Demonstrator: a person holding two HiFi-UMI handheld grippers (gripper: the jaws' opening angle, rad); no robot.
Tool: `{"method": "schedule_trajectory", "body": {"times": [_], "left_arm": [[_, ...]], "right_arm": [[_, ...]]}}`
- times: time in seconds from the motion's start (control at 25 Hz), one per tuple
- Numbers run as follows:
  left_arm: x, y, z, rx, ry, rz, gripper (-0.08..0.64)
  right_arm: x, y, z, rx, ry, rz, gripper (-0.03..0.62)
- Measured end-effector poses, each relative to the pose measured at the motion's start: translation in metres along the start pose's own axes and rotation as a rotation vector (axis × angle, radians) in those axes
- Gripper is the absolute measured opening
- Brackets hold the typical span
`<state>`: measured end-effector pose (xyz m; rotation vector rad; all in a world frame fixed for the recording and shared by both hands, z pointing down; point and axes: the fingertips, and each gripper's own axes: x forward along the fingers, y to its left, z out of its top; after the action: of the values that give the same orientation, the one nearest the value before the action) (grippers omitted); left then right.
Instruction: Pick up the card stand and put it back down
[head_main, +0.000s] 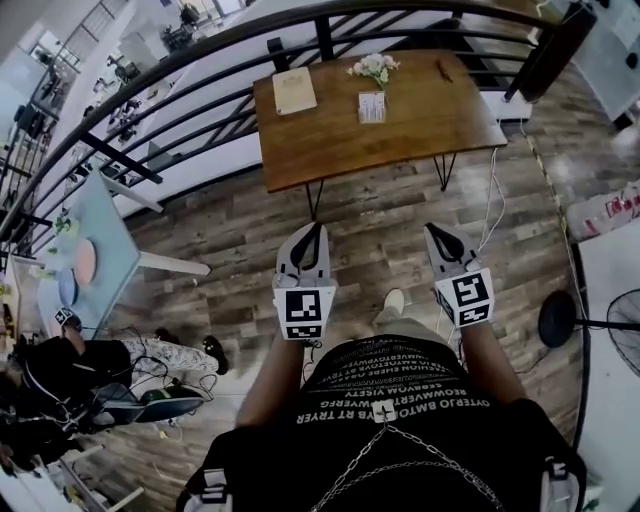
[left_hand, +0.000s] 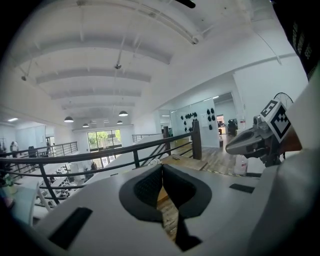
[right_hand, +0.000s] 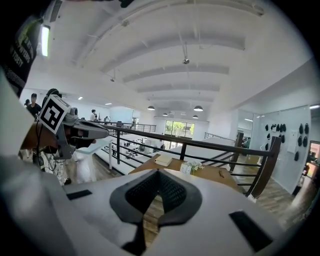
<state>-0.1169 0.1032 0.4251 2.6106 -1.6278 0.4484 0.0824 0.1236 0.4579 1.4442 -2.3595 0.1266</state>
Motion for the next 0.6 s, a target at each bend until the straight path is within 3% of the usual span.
{"method": "schedule_trajectory", "body": {"times": [0.6], "left_arm": [[0.073,-0.023,0.023,0.016,0.016,0.018,0.028]], "right_arm": [[0.034,-0.071,-0.006,0.026,-0.003,0.046,0.015]]}}
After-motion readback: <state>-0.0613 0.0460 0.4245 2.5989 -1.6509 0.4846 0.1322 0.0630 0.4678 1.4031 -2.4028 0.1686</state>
